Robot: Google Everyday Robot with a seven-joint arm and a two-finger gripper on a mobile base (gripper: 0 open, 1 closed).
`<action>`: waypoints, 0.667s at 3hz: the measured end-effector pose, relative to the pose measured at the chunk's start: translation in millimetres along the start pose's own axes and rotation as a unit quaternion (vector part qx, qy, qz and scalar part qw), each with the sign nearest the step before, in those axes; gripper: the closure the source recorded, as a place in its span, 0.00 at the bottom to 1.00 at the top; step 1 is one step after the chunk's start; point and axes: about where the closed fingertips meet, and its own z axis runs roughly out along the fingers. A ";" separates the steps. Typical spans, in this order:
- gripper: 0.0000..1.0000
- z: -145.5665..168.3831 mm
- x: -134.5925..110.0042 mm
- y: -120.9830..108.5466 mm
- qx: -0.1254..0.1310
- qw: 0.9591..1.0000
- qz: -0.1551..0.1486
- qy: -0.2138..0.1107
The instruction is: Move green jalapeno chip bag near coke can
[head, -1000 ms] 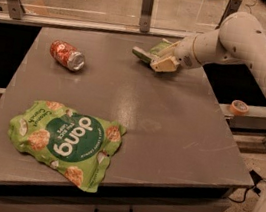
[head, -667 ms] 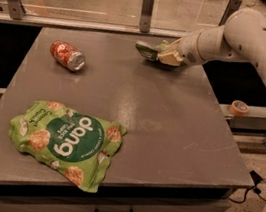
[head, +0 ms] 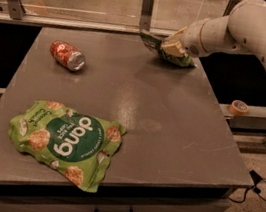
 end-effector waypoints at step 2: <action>1.00 20.8 -26.3 26.6 -0.039 0.997 -0.036 -0.055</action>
Offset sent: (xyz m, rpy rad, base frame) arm -0.0232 0.0838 0.0040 0.0568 -0.1138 0.3098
